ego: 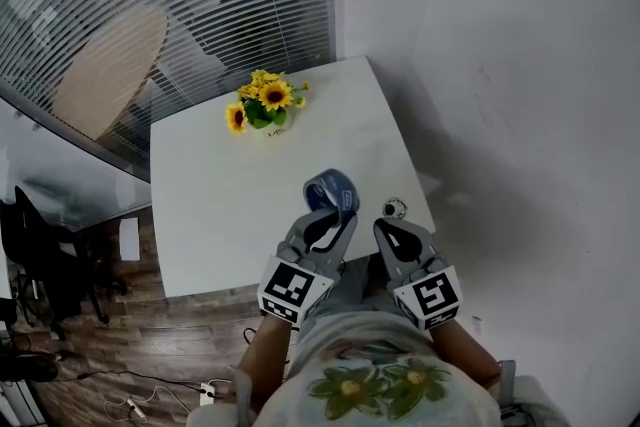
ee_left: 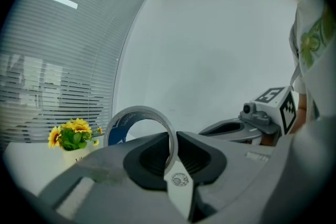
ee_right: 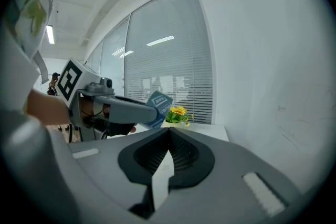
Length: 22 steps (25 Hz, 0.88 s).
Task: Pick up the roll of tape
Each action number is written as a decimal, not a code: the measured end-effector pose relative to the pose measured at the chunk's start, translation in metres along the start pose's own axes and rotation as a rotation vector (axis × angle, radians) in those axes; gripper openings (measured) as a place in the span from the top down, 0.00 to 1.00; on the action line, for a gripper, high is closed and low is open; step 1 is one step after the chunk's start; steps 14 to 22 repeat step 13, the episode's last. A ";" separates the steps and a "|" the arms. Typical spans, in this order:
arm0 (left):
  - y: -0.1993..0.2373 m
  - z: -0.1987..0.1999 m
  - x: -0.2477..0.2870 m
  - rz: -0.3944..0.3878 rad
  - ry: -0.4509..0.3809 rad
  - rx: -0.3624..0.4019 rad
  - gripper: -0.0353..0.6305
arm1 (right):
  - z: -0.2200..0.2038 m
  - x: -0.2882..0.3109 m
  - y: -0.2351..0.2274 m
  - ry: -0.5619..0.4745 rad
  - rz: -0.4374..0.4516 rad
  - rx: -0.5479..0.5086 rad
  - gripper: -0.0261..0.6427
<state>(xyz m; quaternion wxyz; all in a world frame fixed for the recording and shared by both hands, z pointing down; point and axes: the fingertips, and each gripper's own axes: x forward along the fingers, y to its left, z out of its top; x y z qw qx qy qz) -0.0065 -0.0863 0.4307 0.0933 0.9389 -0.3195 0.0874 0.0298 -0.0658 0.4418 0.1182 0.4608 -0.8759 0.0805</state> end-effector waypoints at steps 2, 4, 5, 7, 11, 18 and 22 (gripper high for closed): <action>0.000 -0.001 -0.002 0.001 -0.002 0.002 0.87 | -0.001 0.000 0.002 0.001 0.000 0.003 0.96; 0.000 0.000 -0.004 0.003 -0.003 -0.001 0.87 | -0.001 0.000 0.004 -0.003 0.003 0.005 0.96; 0.000 0.000 -0.005 0.004 -0.003 -0.002 0.87 | -0.001 0.000 0.005 -0.004 0.004 0.006 0.96; -0.001 -0.001 -0.007 0.004 -0.003 -0.004 0.87 | -0.001 0.000 0.008 -0.002 0.007 0.005 0.96; 0.001 -0.006 -0.009 0.004 0.010 -0.006 0.87 | -0.001 0.001 0.011 0.003 0.012 0.001 0.96; 0.002 -0.008 -0.009 0.006 0.010 -0.001 0.87 | -0.001 0.002 0.012 0.005 0.016 0.002 0.96; 0.002 -0.008 -0.009 0.006 0.010 -0.001 0.87 | -0.001 0.002 0.012 0.005 0.016 0.002 0.96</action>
